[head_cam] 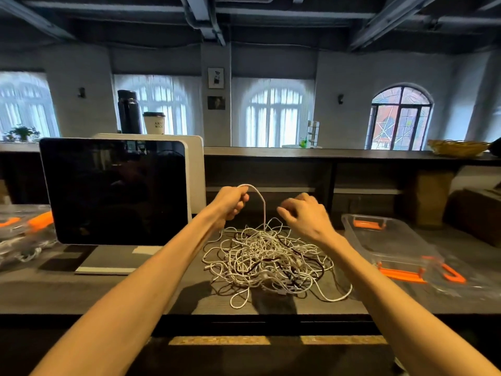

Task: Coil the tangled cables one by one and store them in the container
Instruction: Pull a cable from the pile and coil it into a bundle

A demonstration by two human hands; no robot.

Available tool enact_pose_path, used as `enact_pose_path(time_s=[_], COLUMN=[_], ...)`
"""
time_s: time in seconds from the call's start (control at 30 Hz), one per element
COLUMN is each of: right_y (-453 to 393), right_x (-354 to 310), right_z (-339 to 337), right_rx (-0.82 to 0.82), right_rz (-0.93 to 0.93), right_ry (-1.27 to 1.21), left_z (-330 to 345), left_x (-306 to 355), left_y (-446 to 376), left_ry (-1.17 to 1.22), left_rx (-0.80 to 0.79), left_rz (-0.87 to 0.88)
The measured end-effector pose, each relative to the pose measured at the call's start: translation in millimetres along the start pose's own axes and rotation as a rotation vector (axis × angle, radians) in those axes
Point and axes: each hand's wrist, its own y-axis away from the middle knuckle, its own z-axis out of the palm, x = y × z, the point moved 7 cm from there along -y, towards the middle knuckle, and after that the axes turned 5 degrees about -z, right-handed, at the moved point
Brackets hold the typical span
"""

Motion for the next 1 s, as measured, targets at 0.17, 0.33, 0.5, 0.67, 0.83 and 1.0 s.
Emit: enact_pose_path(time_s=[0.17,0.33,0.5,0.67,0.83,1.0], right_y=[-5.8,0.6,6.5,10.8,14.9,25.5], right_x=[-50.1,-22.1,33.2,61.6,31.7,-60.6], right_z=[1.1,-32.2,-57.2,-55.7,-50.3,7.4], right_rx=[-0.146,0.004,0.253,0.313,0.339,-0.195], right_rz=[0.001,0.119,0.286,0.375,0.201,-0.038], right_ry=[-0.758,-0.808,-0.838,-0.732,-0.021,-0.218], left_z=[25.6,-1.7,-20.4,-22.3,-13.5,4.5], left_x=[14.7,0.8,-28.5,-30.2,-17.2,2.7], left_y=[9.8,11.0,11.9,11.6,7.8,9.1], left_ry=[-0.066,-0.05,-0.246,-0.115,0.238,0.494], left_rx=[-0.114,-0.143,-0.162,-0.251,-0.185,-0.235], left_rz=[0.115,0.137,0.107,0.084,0.132,0.141])
